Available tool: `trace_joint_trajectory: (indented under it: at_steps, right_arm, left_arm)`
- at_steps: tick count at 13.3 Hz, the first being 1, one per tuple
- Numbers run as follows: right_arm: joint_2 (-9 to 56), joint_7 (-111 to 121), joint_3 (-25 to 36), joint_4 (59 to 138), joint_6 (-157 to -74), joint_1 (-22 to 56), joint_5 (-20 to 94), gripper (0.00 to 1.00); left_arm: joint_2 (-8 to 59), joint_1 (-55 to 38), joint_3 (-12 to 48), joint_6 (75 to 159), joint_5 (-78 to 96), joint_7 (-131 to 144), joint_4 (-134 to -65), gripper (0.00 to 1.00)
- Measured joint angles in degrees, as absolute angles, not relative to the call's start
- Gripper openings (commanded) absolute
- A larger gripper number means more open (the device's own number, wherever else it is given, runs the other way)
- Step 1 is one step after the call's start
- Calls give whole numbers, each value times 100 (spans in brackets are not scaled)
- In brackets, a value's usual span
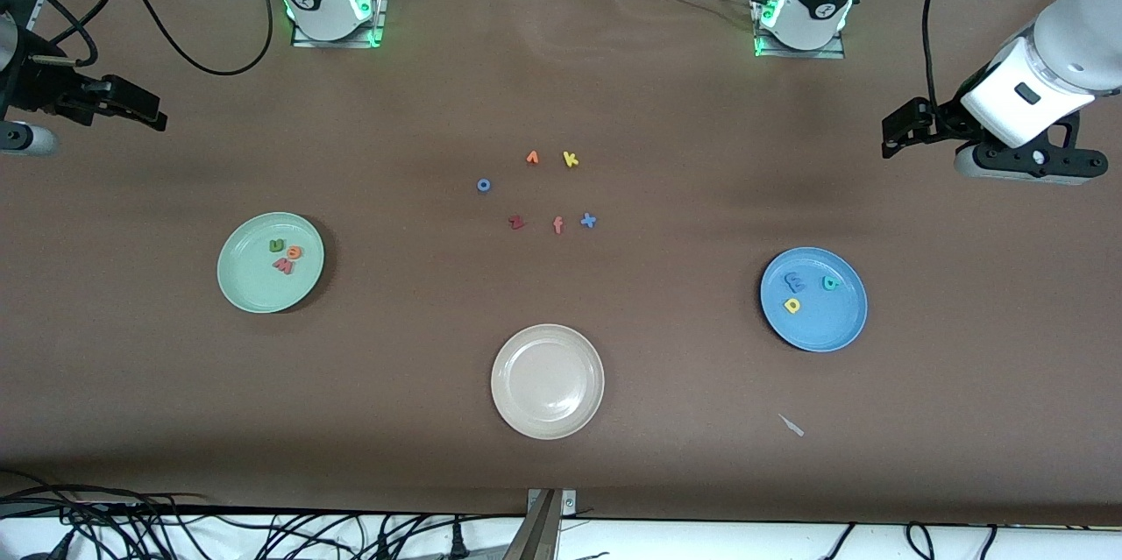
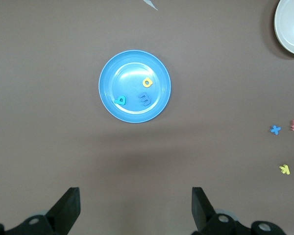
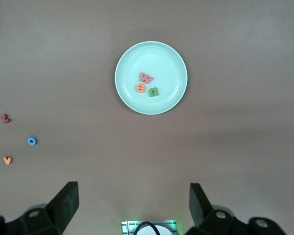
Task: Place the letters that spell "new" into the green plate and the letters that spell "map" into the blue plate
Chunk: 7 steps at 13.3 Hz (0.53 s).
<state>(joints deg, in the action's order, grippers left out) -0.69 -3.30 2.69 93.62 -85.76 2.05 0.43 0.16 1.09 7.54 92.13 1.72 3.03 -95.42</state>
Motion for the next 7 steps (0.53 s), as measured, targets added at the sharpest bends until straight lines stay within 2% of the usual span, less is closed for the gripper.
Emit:
trace_joint_trajectory:
  at_steps: [7]
  right_arm:
    - [-65,-324,278,9362,-8574,74,40,100]
  left_arm:
    - [16,109,754,9209,172,303,-9542,100]
